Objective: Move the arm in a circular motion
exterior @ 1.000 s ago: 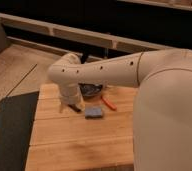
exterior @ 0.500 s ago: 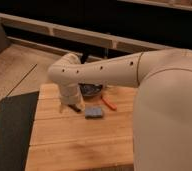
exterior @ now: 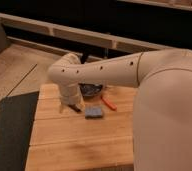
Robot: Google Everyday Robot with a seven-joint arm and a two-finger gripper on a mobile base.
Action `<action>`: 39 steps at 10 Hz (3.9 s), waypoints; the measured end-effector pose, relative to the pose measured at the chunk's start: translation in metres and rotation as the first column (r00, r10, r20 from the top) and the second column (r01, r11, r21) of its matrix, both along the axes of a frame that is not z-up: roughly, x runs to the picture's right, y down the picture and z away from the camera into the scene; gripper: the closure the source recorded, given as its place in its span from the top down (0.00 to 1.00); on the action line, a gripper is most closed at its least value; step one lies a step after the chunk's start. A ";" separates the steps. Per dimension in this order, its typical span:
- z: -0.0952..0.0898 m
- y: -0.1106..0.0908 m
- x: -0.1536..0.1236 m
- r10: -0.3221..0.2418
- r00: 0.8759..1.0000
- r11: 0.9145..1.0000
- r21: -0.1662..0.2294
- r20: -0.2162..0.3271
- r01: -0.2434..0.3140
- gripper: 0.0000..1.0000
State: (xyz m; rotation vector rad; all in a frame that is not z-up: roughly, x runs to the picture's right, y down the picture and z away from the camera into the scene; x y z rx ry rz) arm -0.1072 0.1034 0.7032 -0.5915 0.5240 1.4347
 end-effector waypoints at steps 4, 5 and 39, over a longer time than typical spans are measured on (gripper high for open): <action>0.000 0.000 0.000 0.000 1.000 1.000 0.000 0.000 0.000 0.65; 0.000 0.000 0.000 -0.001 1.000 1.000 -0.001 0.000 0.001 0.65; 0.040 -0.111 0.009 -0.186 0.982 0.957 0.230 0.020 0.177 0.65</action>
